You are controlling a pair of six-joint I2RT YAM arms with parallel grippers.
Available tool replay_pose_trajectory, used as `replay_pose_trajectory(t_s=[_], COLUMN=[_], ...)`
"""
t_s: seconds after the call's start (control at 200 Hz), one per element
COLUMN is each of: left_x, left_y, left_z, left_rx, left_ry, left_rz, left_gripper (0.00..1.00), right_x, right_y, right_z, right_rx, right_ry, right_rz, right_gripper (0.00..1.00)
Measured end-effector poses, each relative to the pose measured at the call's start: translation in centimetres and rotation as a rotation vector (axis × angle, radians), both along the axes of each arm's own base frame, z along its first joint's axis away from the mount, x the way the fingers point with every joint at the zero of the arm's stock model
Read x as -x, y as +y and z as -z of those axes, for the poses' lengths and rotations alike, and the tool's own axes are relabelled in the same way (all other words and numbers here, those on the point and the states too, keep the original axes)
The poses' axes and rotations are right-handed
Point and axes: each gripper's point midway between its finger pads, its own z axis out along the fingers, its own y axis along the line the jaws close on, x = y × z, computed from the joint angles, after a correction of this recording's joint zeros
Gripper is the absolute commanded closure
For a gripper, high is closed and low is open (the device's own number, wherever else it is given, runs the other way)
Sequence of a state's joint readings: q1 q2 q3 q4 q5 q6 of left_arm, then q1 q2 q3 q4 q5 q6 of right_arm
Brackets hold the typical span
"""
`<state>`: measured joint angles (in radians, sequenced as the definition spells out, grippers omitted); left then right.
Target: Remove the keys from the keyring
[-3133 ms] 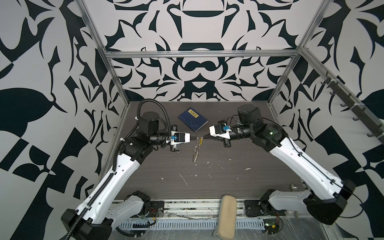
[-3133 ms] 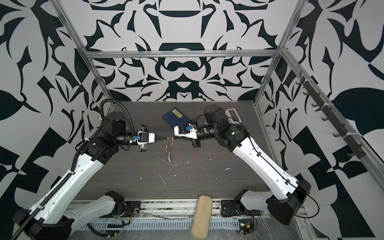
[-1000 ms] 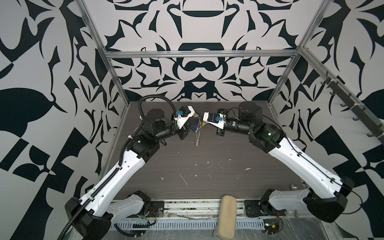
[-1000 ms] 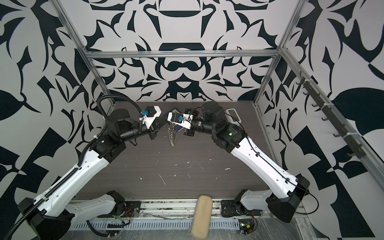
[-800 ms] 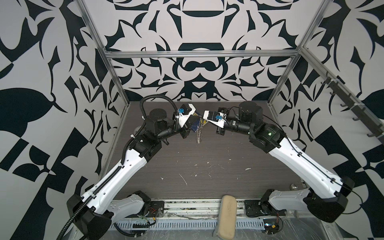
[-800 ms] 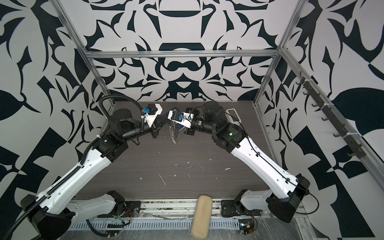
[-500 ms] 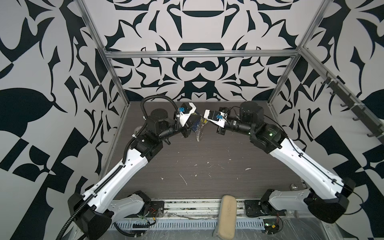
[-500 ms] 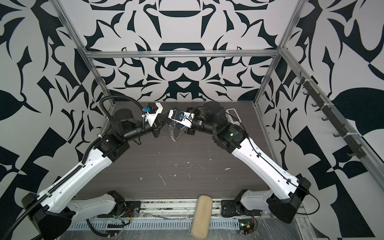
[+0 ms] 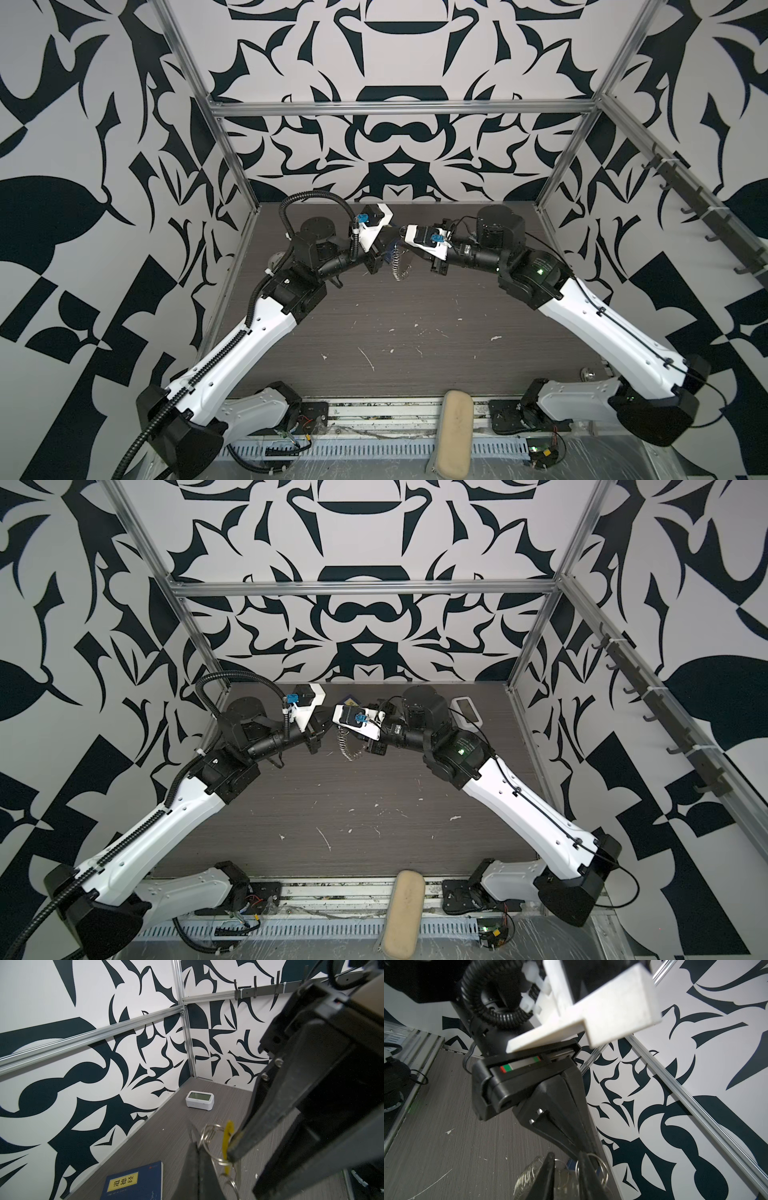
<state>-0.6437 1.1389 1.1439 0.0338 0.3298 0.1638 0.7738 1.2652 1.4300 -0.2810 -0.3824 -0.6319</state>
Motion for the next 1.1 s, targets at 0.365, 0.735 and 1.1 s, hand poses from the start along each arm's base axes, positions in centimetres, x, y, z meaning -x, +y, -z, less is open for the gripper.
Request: replay_pose_trajectory(t_s=[0.365, 0.735, 1.1], left_x=[0.3, 0.2, 0.3], left_y=[-0.2, -0.2, -0.1], left_z=[-1.2, -1.5, -1.6], left_rx=[0.031, 0.039, 0.04], left_ry=[-0.036, -0.046, -0.051], left_rz=[0.013, 0.01, 0.009], left_gripper=[1.0, 1.0, 1.0], right_x=[3.8, 4.7, 2.2], right_y=[-0.4, -2.5, -4.7], right_z=[-0.9, -1.3, -2.5], right_rx=[-0.056, -0.113, -0.179], right_ry=[0.036, 0.016, -0.013], right_rz=[-0.111, -0.057, 0.1], right_gripper=[0.59, 0.59, 0.58])
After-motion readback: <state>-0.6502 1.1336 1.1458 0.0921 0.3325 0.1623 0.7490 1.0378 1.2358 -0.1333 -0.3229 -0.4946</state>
